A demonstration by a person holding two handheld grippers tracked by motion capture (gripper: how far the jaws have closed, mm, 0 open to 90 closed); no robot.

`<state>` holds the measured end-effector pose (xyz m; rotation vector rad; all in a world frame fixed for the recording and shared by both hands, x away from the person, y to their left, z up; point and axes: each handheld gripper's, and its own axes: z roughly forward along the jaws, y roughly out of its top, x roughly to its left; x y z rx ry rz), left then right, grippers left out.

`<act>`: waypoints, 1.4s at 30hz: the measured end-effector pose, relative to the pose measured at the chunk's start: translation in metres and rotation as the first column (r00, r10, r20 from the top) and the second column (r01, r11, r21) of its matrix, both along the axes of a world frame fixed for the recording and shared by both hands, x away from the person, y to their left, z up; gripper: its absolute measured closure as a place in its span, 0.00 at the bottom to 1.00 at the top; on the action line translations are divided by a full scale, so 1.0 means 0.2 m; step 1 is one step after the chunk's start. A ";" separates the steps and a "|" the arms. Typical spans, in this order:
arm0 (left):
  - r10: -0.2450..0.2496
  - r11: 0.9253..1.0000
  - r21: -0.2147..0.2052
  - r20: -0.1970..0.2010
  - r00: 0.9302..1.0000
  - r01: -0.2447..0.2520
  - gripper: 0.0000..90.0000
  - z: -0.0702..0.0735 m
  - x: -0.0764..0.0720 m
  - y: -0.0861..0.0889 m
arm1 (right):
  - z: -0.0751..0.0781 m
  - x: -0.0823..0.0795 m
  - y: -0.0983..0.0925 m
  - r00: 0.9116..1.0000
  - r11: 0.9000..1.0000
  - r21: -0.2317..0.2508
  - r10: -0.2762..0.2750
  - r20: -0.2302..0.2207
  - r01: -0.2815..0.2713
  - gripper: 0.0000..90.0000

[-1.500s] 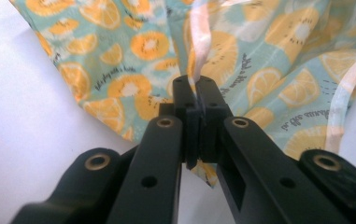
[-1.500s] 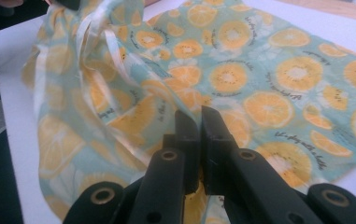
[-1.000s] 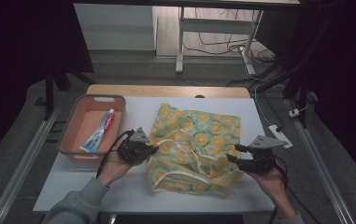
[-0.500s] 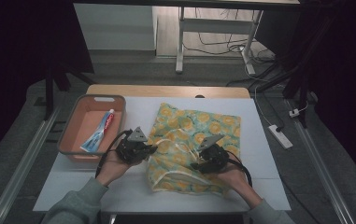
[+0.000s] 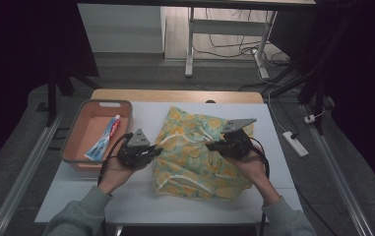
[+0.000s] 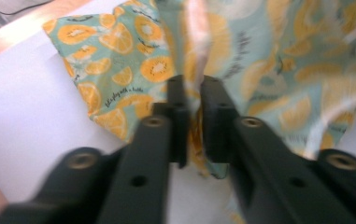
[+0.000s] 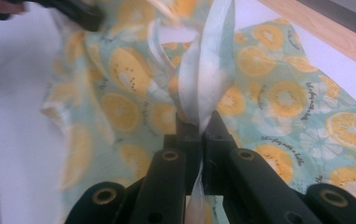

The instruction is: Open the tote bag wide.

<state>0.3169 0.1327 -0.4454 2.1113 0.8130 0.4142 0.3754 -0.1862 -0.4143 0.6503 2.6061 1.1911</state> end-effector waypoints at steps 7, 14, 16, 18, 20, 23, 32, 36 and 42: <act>-0.144 0.989 0.032 0.074 0.987 0.142 0.58 0.16 -0.14 -0.13 | -0.12 0.17 -0.02 0.996 0.999 0.014 -0.041 -0.082 0.042 0.97; -0.324 0.944 0.099 0.097 0.941 0.315 0.48 0.18 -0.30 -0.42 | -0.17 0.23 -0.03 0.993 0.998 0.019 -0.061 -0.106 0.063 0.97; -0.375 0.922 0.133 0.067 0.924 0.365 0.45 0.15 -0.31 -0.51 | -0.18 0.24 -0.03 0.992 0.998 0.019 -0.062 -0.113 0.065 0.97; -0.411 0.900 0.162 0.006 0.911 0.405 0.44 0.10 -0.28 -0.60 | -0.18 0.24 -0.03 0.991 0.997 0.020 -0.068 -0.117 0.071 0.97; -0.441 0.878 0.177 -0.065 0.895 0.445 0.40 0.04 -0.24 -0.67 | -0.19 0.25 -0.03 0.990 0.997 0.020 -0.072 -0.121 0.075 0.97; -0.458 0.863 0.179 -0.119 0.881 0.472 0.37 -0.05 -0.19 -0.76 | -0.19 0.25 -0.04 0.989 0.997 0.023 -0.075 -0.125 0.079 0.97; -0.528 0.781 0.263 -0.207 0.824 0.567 0.63 -0.23 -0.17 -0.97 | -0.21 0.27 -0.07 0.987 0.995 0.027 -0.092 -0.135 0.096 0.97; -0.533 0.783 0.256 -0.194 0.824 0.567 0.98 -0.22 -0.19 -0.95 | -0.20 0.27 -0.09 0.986 0.994 0.033 -0.102 -0.132 0.108 0.97; -0.619 0.755 0.156 -0.151 0.770 0.637 0.99 -0.08 -0.37 -0.80 | -0.17 0.28 -0.15 0.984 0.988 0.057 -0.137 -0.114 0.145 0.97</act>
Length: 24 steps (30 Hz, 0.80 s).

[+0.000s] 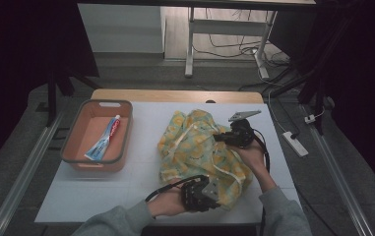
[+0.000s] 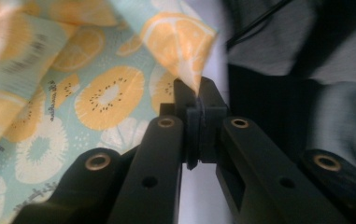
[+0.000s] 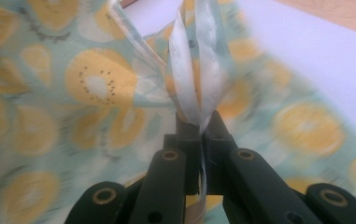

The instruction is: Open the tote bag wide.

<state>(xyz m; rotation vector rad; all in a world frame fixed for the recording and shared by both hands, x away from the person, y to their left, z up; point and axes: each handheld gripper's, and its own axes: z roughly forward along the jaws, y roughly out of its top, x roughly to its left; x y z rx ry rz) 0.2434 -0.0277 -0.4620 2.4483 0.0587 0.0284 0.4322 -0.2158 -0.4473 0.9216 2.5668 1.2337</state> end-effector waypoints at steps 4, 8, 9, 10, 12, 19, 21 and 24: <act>-0.029 1.000 -0.011 0.008 1.000 0.029 0.99 0.04 -0.12 0.07 | -0.03 0.03 -0.03 0.999 0.999 -0.009 -0.045 -0.016 0.045 0.97; -0.018 1.000 -0.001 0.033 0.999 0.018 0.98 0.04 -0.16 0.13 | -0.07 0.05 -0.06 0.996 0.997 -0.012 -0.073 -0.050 0.072 0.97; -0.007 1.000 -0.012 0.029 1.000 0.008 0.95 0.04 -0.15 0.14 | -0.08 0.06 -0.06 0.996 0.997 -0.018 -0.076 -0.048 0.075 0.97; 0.016 1.000 -0.025 0.038 0.999 -0.015 0.88 0.04 -0.13 0.15 | -0.09 0.06 -0.06 0.995 0.996 -0.025 -0.083 -0.051 0.082 0.97; 0.095 0.994 -0.062 0.083 0.992 -0.090 0.67 0.07 -0.11 0.19 | -0.10 0.06 -0.05 0.995 0.997 -0.026 -0.081 -0.056 0.079 0.97; 0.425 0.898 -0.188 0.135 0.895 -0.398 0.45 0.20 0.07 0.36 | -0.08 0.03 -0.04 0.997 0.998 -0.020 -0.065 -0.044 0.064 0.97; 0.474 0.877 -0.162 0.129 0.871 -0.453 0.44 0.17 0.13 0.38 | -0.08 0.03 -0.04 0.997 0.998 -0.020 -0.062 -0.044 0.062 0.97; 0.475 0.879 -0.098 0.074 0.877 -0.467 0.49 0.09 0.21 0.38 | -0.07 0.02 -0.04 0.997 0.998 -0.019 -0.058 -0.042 0.057 0.97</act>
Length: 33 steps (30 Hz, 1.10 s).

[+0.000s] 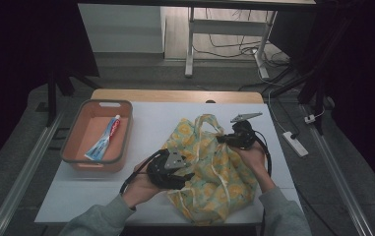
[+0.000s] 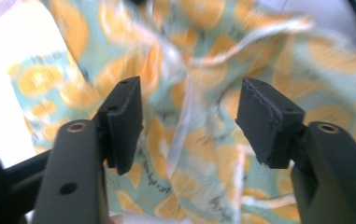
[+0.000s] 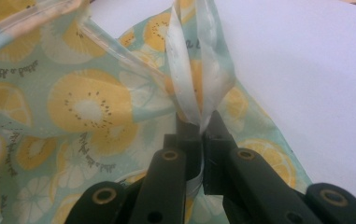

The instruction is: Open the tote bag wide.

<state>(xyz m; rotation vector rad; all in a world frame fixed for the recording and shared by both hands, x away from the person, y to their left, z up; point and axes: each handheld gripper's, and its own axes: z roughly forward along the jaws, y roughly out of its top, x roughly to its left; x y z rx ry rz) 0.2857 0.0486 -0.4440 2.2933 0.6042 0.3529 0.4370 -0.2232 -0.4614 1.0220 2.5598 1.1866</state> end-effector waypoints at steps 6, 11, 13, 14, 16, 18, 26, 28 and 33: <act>-0.018 0.999 0.033 -0.074 0.997 0.021 0.99 -0.07 0.07 0.04 | 0.03 -0.02 -0.02 1.000 1.000 0.007 0.009 0.012 -0.009 0.97; 0.042 0.999 -0.007 -0.044 0.998 -0.043 0.99 0.03 0.04 0.21 | 0.06 -0.04 -0.08 1.000 0.998 0.054 0.014 0.000 -0.014 0.97; 0.077 0.997 -0.017 -0.041 0.996 -0.078 0.99 0.05 0.03 0.29 | 0.07 -0.06 -0.10 1.000 0.997 0.072 0.018 0.001 -0.018 0.97; 0.099 0.995 -0.025 -0.044 0.994 -0.100 0.99 0.05 0.03 0.33 | 0.08 -0.06 -0.11 1.000 0.997 0.080 0.019 0.003 -0.019 0.97; 0.137 0.990 -0.029 -0.051 0.989 -0.139 0.99 0.04 0.05 0.40 | 0.09 -0.07 -0.13 1.000 0.996 0.083 0.016 0.010 -0.016 0.97; 0.167 0.985 -0.032 -0.064 0.984 -0.169 0.99 0.03 0.06 0.45 | 0.09 -0.07 -0.15 1.000 0.995 0.099 0.009 0.002 -0.009 0.97; 0.077 0.992 -0.099 -0.071 0.995 -0.084 0.64 -0.01 0.03 0.28 | 0.06 -0.06 -0.10 0.999 0.996 0.084 0.036 -0.015 -0.035 0.97; 0.039 0.993 -0.112 -0.079 0.996 -0.048 0.56 -0.01 0.03 0.22 | 0.05 -0.06 -0.09 0.999 0.996 0.078 0.039 -0.019 -0.037 0.97; 0.003 0.999 -0.050 -0.067 0.998 -0.006 0.48 -0.06 0.03 0.06 | 0.04 -0.06 -0.08 0.999 0.997 0.068 0.038 -0.024 -0.037 0.97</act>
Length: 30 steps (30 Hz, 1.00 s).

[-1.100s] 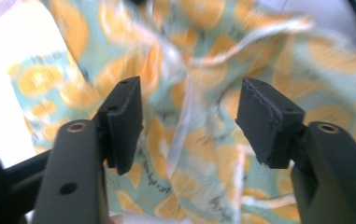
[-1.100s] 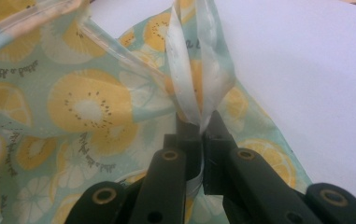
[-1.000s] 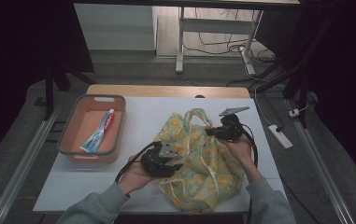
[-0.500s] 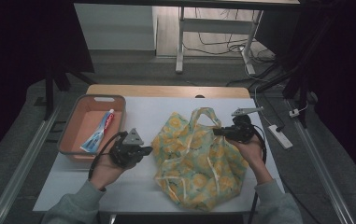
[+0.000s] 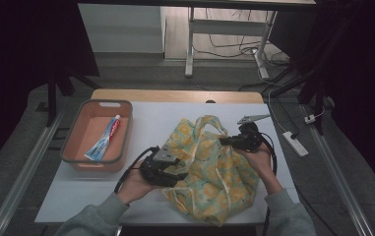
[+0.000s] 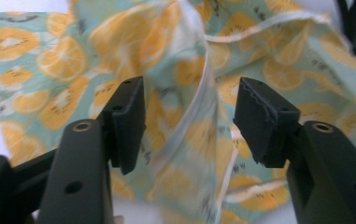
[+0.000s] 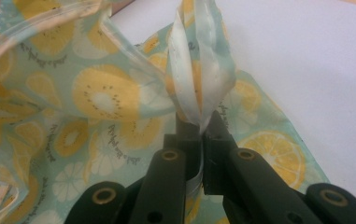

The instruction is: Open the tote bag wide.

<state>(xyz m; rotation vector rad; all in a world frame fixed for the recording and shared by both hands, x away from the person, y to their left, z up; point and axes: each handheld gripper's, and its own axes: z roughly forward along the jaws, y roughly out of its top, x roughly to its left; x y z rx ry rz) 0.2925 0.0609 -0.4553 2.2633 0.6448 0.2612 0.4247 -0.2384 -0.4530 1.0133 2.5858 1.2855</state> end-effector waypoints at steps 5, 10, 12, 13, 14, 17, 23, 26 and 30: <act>-0.007 0.996 0.087 -0.003 1.000 0.007 0.97 -0.04 0.01 -0.01 | 0.00 0.00 -0.01 1.000 1.000 -0.006 -0.005 0.003 0.005 0.97; 0.037 0.999 0.027 -0.030 0.999 -0.036 0.99 -0.04 0.04 0.11 | 0.01 0.00 -0.04 1.000 1.000 0.012 -0.015 0.008 0.015 0.97; 0.048 0.999 0.025 -0.026 0.999 -0.047 0.99 -0.03 0.04 0.15 | 0.02 0.00 -0.06 1.000 1.000 0.017 -0.021 0.011 0.021 0.97; 0.057 0.998 0.022 -0.022 0.998 -0.057 0.99 -0.03 0.04 0.16 | 0.02 0.00 -0.06 1.000 1.000 0.019 -0.024 0.012 0.024 0.97; 0.064 0.998 0.018 -0.020 0.998 -0.064 0.99 -0.03 0.04 0.18 | 0.02 0.00 -0.07 1.000 0.999 0.020 -0.026 0.013 0.026 0.97; 0.095 0.995 0.018 -0.018 0.995 -0.094 1.00 -0.03 0.03 0.24 | 0.03 0.00 -0.08 0.999 0.999 0.027 -0.032 0.014 0.032 0.97; 0.167 0.985 0.040 -0.037 0.985 -0.166 1.00 -0.07 0.00 0.39 | 0.04 -0.01 -0.10 1.000 0.999 0.037 -0.024 0.012 0.024 0.97; 0.187 0.982 0.039 -0.055 0.981 -0.185 1.00 -0.09 -0.03 0.46 | 0.03 -0.01 -0.09 1.000 0.999 0.034 0.004 -0.003 -0.003 0.97; 0.201 0.979 0.055 -0.073 0.977 -0.197 1.00 -0.13 -0.03 0.48 | -0.01 -0.01 -0.04 0.999 0.999 -0.003 0.044 -0.022 -0.044 0.97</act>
